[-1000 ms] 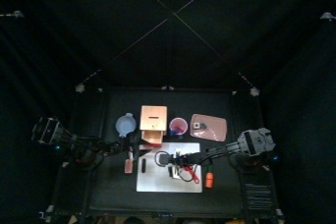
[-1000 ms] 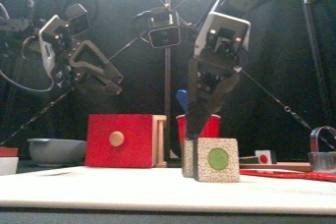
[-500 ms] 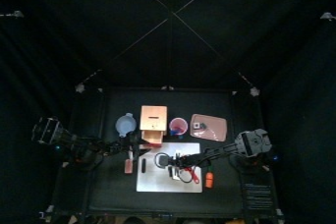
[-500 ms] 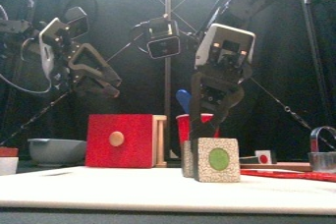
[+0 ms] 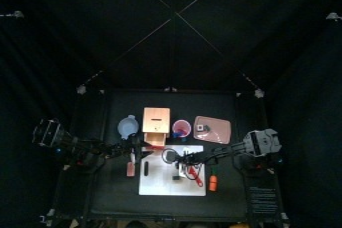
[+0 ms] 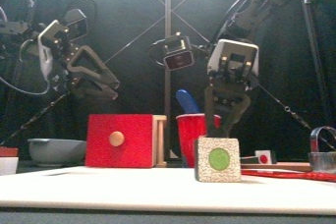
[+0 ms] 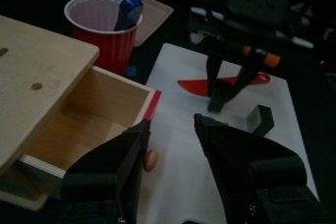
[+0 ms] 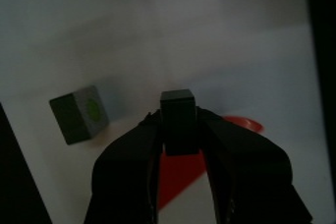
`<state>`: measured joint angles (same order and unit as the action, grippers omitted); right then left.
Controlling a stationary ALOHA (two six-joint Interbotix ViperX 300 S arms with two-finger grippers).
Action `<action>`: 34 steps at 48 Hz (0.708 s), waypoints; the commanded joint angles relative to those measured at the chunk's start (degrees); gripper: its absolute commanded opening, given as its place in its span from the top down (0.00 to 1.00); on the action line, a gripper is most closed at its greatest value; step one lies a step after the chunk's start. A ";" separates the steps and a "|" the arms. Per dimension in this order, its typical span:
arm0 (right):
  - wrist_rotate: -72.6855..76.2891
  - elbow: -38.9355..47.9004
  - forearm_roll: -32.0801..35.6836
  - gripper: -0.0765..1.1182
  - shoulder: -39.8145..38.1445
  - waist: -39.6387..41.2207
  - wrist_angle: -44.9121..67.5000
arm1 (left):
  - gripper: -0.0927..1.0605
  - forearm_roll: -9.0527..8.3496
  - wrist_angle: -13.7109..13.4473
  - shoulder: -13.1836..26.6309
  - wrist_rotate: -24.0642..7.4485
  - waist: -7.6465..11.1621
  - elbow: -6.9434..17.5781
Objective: Place sushi on board then cut the sushi with the knife then place the pieces on the plate
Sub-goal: Place the 4 sushi pieces on the plate
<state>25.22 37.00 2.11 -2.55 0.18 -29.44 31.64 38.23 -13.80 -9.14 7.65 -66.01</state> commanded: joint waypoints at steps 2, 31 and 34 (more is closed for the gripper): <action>4.57 9.58 0.00 0.46 -12.92 6.06 -0.97 | 0.22 -0.09 0.18 -0.18 -0.09 0.18 0.79; 10.63 26.54 6.77 0.44 -28.04 39.64 3.96 | 0.22 -2.99 0.26 0.35 -0.53 0.26 2.72; 10.63 26.54 6.77 0.41 -25.84 40.34 6.15 | 0.22 -3.34 0.26 0.53 -0.53 0.26 2.37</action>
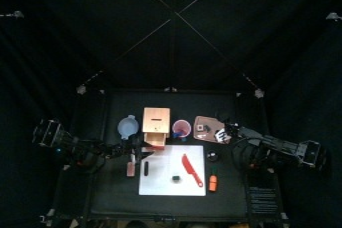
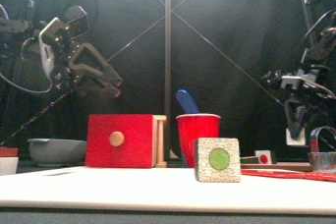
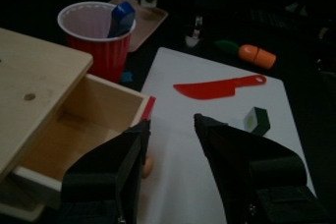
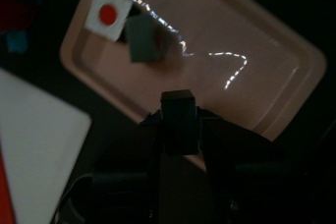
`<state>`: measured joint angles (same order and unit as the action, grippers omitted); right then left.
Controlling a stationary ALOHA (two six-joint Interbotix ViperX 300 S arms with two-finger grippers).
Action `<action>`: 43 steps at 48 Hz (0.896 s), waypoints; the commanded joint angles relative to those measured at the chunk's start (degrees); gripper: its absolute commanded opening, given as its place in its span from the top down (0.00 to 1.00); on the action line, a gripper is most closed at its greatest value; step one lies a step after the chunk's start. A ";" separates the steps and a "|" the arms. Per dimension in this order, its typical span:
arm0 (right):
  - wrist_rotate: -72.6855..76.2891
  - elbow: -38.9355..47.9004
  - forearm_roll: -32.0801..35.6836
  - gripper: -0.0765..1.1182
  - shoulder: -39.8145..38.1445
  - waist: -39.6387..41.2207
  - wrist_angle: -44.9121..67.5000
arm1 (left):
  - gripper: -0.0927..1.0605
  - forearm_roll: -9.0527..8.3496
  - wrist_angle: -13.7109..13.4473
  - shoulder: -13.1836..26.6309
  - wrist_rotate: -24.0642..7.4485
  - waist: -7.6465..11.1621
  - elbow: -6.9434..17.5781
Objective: Place sushi on board then cut the sushi with the knife then place the pieces on the plate
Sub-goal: Place the 4 sushi pieces on the plate
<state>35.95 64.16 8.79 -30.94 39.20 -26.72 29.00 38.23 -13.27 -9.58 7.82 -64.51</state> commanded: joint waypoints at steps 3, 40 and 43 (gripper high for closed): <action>-0.09 -0.79 -0.09 0.38 4.92 1.41 5.36 | 0.22 -0.70 0.35 0.00 -0.09 0.00 0.53; -1.05 -6.94 0.88 0.19 0.00 -17.84 0.79 | 0.22 -0.53 0.26 0.09 0.18 -0.26 1.14; -0.97 -8.70 1.41 0.19 1.23 -27.16 0.70 | 0.22 -0.53 0.26 0.09 0.18 -0.26 1.32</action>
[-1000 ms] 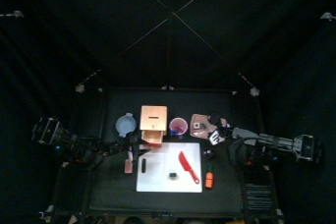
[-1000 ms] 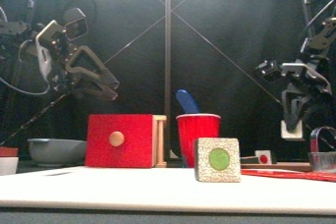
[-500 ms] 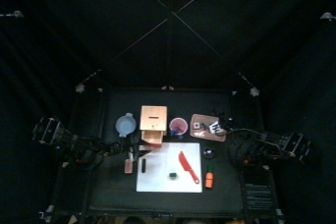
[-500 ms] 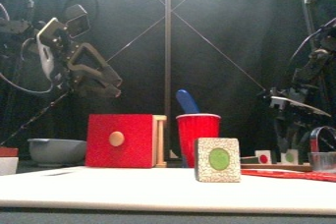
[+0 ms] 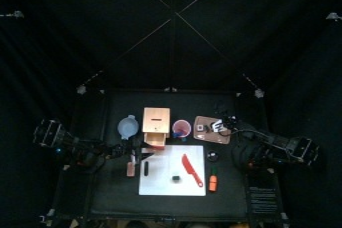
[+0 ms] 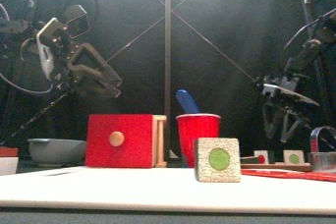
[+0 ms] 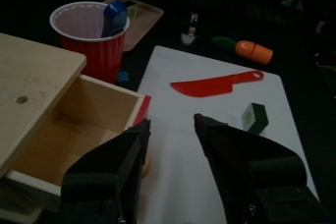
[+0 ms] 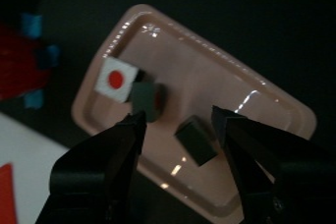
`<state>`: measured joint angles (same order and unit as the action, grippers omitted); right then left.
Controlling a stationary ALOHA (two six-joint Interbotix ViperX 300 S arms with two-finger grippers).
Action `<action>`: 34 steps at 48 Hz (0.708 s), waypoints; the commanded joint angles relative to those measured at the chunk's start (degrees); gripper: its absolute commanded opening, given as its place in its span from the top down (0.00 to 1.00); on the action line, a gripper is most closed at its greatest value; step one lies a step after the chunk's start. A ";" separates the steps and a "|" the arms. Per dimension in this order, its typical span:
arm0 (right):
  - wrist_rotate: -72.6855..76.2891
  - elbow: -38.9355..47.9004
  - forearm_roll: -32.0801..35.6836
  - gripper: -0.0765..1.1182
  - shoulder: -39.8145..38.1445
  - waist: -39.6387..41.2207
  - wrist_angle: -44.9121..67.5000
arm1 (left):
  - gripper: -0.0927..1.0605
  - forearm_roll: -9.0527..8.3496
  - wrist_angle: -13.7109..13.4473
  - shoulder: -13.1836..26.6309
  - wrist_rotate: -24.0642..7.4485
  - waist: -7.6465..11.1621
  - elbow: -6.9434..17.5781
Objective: Place sushi on board then cut the sushi with the knife then place the pieces on the plate
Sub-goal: Place the 4 sushi pieces on the plate
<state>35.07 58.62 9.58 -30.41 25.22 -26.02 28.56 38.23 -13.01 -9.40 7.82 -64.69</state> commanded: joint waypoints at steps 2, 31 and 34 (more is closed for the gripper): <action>0.62 -4.75 0.62 0.19 2.11 -18.19 -0.09 | 0.22 -0.09 0.26 -0.18 0.00 -0.26 1.49; 0.35 -32.43 4.48 0.19 34.10 -42.45 -0.44 | 0.22 1.14 0.18 3.16 0.26 0.09 3.16; 0.35 -32.61 5.01 0.19 35.07 -42.36 -0.62 | 0.22 1.49 0.18 3.34 0.18 0.09 3.16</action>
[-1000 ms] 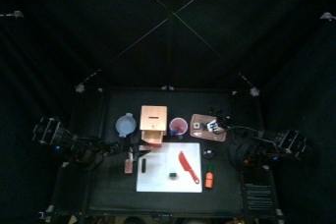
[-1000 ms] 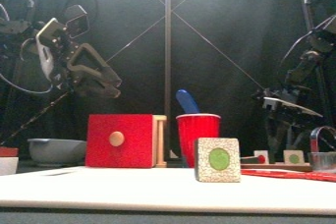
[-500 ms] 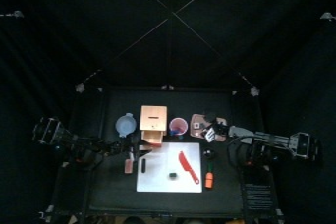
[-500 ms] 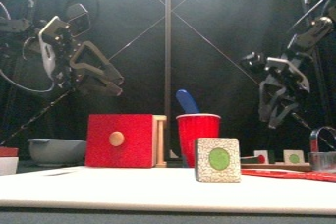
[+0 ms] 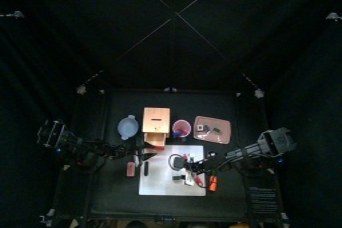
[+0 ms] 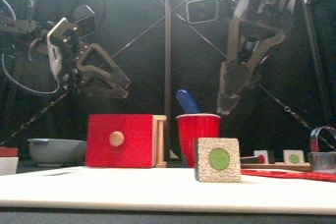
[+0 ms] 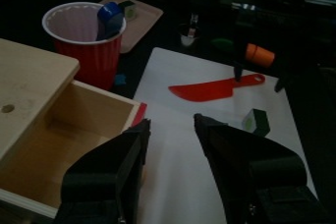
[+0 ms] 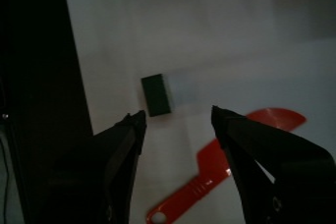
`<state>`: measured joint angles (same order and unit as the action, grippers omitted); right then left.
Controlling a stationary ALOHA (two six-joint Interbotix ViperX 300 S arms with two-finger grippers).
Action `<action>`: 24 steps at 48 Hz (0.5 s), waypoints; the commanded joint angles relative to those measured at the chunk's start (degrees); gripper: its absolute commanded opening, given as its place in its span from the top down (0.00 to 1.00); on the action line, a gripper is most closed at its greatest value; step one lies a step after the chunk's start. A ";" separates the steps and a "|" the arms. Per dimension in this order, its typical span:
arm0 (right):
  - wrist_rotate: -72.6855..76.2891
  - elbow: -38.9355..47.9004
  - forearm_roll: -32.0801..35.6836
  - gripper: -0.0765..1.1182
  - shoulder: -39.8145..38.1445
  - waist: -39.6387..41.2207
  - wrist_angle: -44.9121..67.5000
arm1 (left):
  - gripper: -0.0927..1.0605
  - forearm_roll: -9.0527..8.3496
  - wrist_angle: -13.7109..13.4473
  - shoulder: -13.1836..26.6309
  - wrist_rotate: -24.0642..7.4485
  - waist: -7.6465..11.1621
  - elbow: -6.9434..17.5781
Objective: Place sushi on board then cut the sushi with the knife then place the pieces on the plate
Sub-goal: Place the 4 sushi pieces on the plate
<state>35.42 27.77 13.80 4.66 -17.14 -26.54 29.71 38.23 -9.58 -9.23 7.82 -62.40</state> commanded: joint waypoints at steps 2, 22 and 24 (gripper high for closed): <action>0.00 -1.93 1.14 0.19 0.70 0.00 -0.09 | 0.22 0.35 0.18 -0.09 0.09 0.09 0.79; -0.18 -5.19 1.58 0.27 6.68 0.35 -3.16 | 0.22 1.14 -1.41 0.00 0.09 0.09 0.09; -0.09 -5.19 1.67 0.31 6.50 0.35 -3.16 | 0.22 1.32 -1.76 0.00 0.00 0.09 0.09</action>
<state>35.33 23.82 15.29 12.57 -17.05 -29.71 30.85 36.65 -9.32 -9.14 7.82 -63.02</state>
